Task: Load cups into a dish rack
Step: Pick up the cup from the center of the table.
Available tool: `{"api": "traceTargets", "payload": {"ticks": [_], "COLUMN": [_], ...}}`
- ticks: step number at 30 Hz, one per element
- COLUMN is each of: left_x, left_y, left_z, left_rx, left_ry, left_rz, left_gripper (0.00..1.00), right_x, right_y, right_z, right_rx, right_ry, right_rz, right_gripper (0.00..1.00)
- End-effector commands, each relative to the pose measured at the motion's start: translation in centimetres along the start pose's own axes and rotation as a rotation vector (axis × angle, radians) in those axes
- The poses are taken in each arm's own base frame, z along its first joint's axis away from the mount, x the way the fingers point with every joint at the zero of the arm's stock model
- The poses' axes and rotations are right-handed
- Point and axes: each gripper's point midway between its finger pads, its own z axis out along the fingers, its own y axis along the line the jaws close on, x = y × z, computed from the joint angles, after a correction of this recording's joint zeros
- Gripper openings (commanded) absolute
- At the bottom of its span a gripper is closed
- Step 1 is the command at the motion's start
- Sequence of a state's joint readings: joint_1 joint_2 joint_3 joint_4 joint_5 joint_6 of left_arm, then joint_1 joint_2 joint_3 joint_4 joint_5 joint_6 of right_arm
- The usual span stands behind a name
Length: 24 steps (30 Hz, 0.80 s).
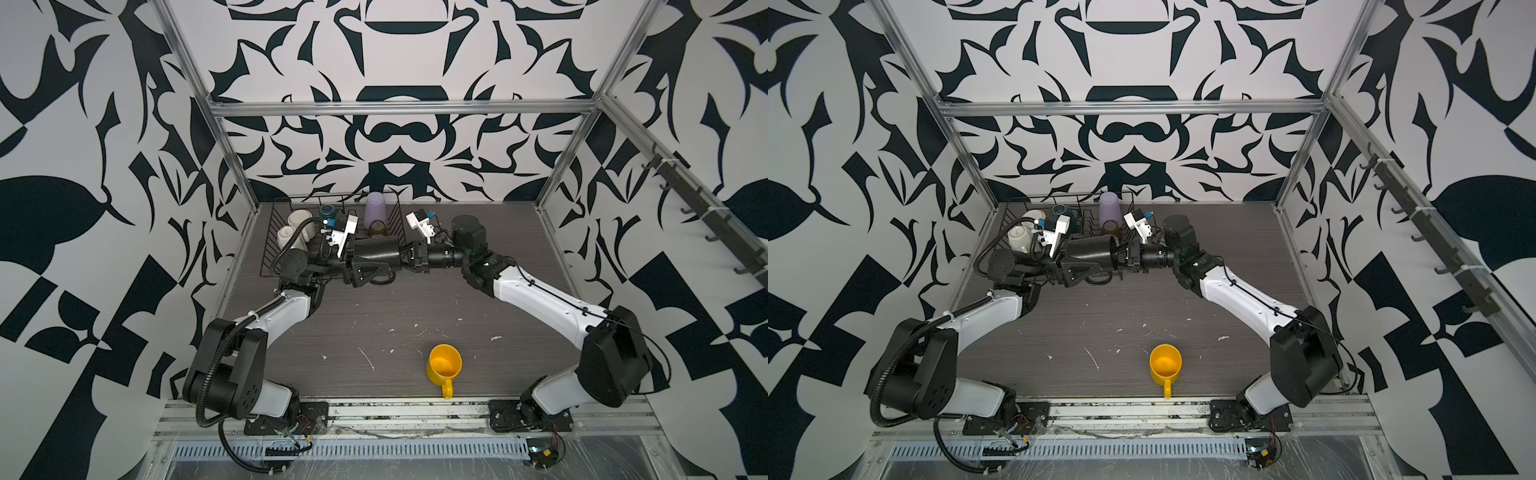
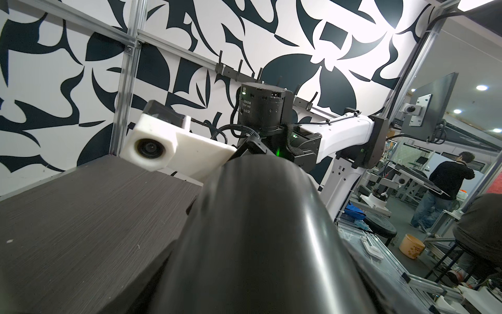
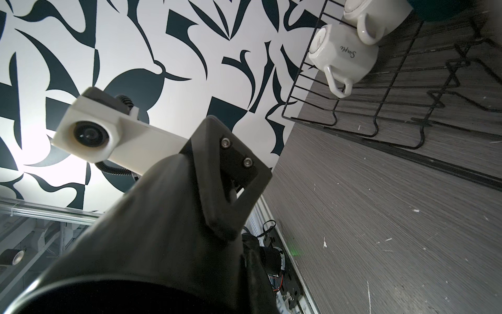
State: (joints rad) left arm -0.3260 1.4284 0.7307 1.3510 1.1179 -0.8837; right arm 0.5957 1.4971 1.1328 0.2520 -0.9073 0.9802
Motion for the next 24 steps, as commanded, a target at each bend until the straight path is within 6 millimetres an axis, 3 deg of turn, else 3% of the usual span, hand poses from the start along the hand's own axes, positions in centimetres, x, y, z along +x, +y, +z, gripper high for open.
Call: {"api": "traceTargets", "payload": {"ticks": [1, 6, 13, 19, 24], "left_x": [-2.7, -3.1, -2.7, -2.7, -3.5], "left_y": [-1.5, -0.9, 1.6, 5.3, 7.8], "left_z": [0.2, -0.1, -0.9, -3.7, -5.8], "left_rx": [0.006, -0.045, -0.288, -0.640, -0.850], "left_ry": [-0.048, -0.046, 0.060, 0.196, 0.260], "left_rz": [0.075, 0.081, 0.105, 0.105, 0.022], "left_gripper": [0.00, 0.00, 0.00, 0.00, 0.00], "right_x": [-1.2, -1.9, -3.2, -3.4, -3.2], "right_y": [3.3, 2.4, -2.2, -3.2, -3.7], "right_z": [-0.9, -2.2, -7.6, -11.6, -13.1], "right_rx": [-0.044, 0.002, 0.365, 0.540, 0.598], "right_ry": [-0.040, -0.081, -0.246, -0.354, -0.399], "right_rz": [-0.130, -0.127, -0.152, -0.201, -0.209], "right_gripper": [0.23, 0.39, 0.49, 0.64, 0.72]}}
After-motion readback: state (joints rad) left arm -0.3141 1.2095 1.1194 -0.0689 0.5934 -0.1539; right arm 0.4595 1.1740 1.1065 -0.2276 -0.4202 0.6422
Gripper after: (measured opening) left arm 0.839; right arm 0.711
